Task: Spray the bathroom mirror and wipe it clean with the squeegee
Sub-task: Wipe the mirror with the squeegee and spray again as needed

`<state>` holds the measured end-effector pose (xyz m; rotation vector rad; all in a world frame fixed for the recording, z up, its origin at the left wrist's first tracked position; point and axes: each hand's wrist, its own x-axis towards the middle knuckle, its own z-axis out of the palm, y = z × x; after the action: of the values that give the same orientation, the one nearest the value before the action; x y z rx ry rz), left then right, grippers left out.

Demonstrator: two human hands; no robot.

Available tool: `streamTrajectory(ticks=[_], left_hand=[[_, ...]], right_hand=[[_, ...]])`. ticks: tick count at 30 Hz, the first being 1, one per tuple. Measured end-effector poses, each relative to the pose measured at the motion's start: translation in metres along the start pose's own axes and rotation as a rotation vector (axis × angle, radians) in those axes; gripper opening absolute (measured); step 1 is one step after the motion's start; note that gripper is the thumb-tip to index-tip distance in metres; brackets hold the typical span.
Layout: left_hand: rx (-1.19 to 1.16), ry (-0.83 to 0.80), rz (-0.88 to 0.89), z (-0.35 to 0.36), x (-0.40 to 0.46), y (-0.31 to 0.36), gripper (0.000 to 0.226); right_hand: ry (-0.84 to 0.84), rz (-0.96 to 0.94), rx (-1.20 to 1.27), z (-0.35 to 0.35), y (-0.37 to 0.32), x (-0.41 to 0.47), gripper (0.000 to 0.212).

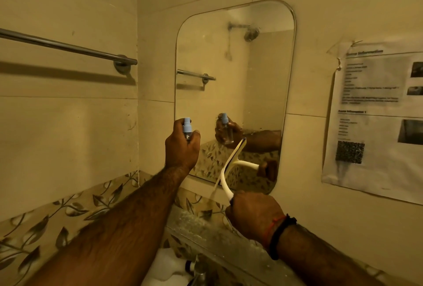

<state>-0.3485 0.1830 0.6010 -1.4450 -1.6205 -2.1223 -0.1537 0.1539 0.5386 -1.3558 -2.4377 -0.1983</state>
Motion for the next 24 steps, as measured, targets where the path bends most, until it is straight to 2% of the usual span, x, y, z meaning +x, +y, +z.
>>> streamTrajectory(ticks=[24], left_hand=[[0.009, -0.024, -0.010, 0.020, -0.010, 0.001, 0.038]], right_hand=[[-0.028, 0.119, 0.040, -0.009, 0.024, -0.043, 0.025]])
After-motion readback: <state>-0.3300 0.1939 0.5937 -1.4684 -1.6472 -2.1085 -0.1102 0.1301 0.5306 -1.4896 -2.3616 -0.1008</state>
